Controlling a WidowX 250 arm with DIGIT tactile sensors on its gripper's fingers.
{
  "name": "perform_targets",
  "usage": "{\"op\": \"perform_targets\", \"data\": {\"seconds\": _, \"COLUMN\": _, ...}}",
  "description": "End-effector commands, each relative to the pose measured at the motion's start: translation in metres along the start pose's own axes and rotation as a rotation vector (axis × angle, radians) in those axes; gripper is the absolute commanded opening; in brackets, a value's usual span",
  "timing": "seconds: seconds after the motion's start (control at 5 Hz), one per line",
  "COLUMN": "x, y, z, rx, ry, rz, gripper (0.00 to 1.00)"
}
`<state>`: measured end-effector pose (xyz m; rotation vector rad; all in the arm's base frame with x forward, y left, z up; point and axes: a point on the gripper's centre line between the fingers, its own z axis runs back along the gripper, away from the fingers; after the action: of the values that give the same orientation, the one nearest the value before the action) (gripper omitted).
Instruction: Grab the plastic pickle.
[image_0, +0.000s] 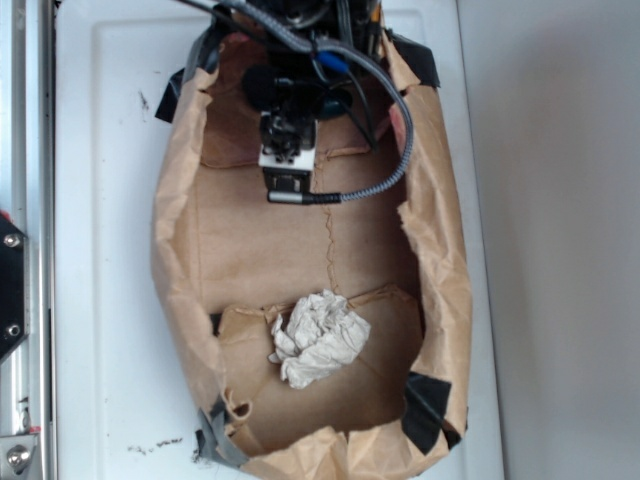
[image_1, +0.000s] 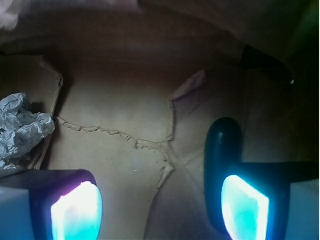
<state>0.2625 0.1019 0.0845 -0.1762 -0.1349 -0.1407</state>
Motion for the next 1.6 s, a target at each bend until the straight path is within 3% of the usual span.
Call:
{"op": "perform_targets", "data": {"seconds": 0.0, "x": 0.011, "y": 0.012, "z": -0.004, "rx": 0.084, "ry": -0.005, "rz": 0.035, "gripper": 1.00}}
{"op": "perform_targets", "data": {"seconds": 0.4, "x": 0.023, "y": 0.023, "z": -0.030, "rx": 0.105, "ry": 0.019, "rz": -0.006, "gripper": 1.00}}
{"op": "perform_targets", "data": {"seconds": 1.0, "x": 0.023, "y": 0.015, "z": -0.046, "rx": 0.174, "ry": 0.016, "rz": -0.036, "gripper": 1.00}}
{"op": "perform_targets", "data": {"seconds": 1.2, "x": 0.019, "y": 0.011, "z": -0.046, "rx": 0.190, "ry": -0.006, "rz": -0.003, "gripper": 0.00}}
{"op": "perform_targets", "data": {"seconds": 1.4, "x": 0.016, "y": 0.010, "z": -0.042, "rx": 0.201, "ry": -0.026, "rz": -0.013, "gripper": 0.00}}
